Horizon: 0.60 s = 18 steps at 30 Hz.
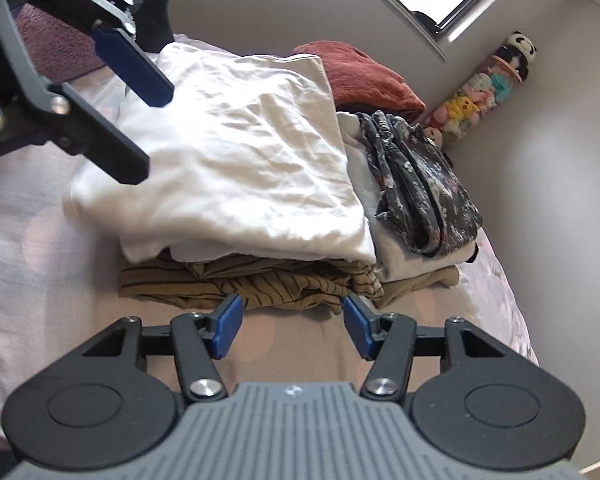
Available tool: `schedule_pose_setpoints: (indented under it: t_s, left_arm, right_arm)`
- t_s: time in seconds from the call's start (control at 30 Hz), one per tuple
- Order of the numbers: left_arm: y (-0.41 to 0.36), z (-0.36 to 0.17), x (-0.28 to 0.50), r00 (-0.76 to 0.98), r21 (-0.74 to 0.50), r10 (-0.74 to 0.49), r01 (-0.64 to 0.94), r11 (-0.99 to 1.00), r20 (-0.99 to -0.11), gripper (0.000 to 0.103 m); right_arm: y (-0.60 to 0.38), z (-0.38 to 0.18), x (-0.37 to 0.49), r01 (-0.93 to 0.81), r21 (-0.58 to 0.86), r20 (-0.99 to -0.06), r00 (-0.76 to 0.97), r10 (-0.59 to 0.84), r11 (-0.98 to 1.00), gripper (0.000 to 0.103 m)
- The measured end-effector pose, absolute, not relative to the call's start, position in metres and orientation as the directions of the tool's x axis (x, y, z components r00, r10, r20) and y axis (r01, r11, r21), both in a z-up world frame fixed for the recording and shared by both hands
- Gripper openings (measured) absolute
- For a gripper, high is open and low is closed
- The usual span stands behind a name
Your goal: Fold clothes
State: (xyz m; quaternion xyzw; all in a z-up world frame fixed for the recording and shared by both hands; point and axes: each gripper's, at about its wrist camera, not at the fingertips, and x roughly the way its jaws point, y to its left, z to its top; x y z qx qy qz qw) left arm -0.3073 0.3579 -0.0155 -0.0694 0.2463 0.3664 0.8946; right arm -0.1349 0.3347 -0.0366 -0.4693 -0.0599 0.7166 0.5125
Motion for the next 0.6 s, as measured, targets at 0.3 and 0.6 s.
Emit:
schedule_pose_setpoints:
  t_s: [0.3,0.6]
  left_arm:
    - [0.364,-0.01,-0.317,0.567,0.033,0.661,-0.746,0.665,-0.492,0.049]
    - [0.365,-0.004,-0.32,0.532,0.014,0.697,-0.79,0.613,-0.48,0.049]
  right_arm:
    - [0.328,-0.025,-0.131,-0.719,-0.575,-0.576,0.015,0.818,-0.392,0.058]
    - [0.325,-0.026,-0.122,-0.788,-0.517,-0.579,0.034,0.814,-0.335,0.058]
